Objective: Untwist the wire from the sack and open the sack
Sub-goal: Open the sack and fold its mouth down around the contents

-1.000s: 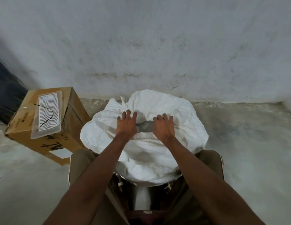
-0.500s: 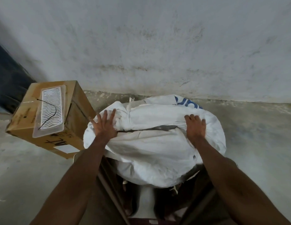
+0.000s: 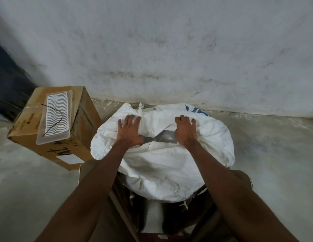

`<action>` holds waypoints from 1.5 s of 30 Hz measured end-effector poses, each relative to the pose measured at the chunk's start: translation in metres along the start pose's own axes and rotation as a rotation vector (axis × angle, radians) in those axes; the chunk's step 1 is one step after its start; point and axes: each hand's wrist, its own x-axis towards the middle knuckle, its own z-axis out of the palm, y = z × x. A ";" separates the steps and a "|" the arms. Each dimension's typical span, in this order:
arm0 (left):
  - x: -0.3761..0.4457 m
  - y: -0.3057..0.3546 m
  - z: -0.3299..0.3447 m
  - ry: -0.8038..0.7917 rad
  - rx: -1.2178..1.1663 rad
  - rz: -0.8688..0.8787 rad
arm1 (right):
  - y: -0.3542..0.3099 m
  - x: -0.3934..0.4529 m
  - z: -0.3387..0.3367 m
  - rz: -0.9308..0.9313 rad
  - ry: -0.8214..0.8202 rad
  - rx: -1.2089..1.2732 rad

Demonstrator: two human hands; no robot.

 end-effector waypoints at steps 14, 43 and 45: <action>0.083 0.024 0.007 -0.011 -0.201 0.086 | -0.015 0.091 0.017 0.003 -0.221 0.062; 0.013 0.034 -0.169 -0.406 -0.399 0.048 | -0.032 0.003 -0.169 -0.063 -0.437 0.617; 0.006 0.036 -0.163 -0.200 -0.151 0.170 | -0.034 0.001 -0.172 0.039 -0.512 0.683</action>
